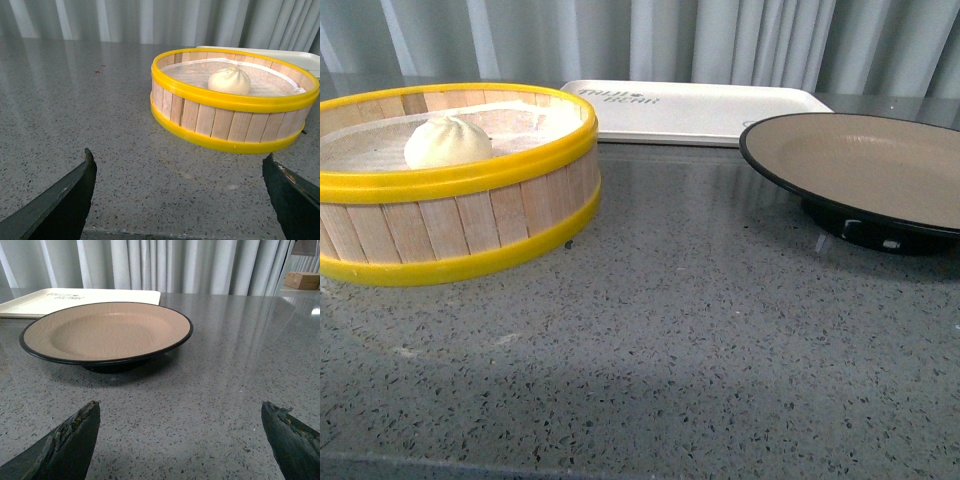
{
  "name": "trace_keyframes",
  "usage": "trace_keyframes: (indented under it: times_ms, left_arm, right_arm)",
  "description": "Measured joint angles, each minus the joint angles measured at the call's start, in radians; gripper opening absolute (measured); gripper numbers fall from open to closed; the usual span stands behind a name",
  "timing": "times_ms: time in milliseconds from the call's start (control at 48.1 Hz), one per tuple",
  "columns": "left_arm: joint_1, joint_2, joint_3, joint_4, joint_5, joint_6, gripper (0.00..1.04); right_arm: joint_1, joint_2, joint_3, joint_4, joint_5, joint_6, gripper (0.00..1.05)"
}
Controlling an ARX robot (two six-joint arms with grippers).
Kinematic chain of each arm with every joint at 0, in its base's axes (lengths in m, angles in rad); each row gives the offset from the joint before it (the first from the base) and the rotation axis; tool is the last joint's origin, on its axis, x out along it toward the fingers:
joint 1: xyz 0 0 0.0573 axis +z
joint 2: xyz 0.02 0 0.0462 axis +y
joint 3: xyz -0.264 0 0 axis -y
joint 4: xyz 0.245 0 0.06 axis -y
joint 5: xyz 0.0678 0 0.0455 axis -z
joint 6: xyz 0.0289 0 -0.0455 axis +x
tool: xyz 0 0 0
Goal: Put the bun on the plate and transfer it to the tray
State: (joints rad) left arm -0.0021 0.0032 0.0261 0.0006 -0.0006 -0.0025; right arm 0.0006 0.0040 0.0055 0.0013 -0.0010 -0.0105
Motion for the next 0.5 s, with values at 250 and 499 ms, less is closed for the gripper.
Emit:
trace_keyframes:
  times_ms: [250,499]
  left_arm:
    - [-0.013,0.015,0.005,-0.019,-0.041,-0.020,0.98]
    - [0.064,0.520,0.193,0.274,-0.097,-0.298,0.98]
  right_arm:
    - [0.000,0.000,0.000,0.000,0.000,0.000,0.96]
    - [0.000,0.000,0.000,0.000,0.000,0.000,0.96]
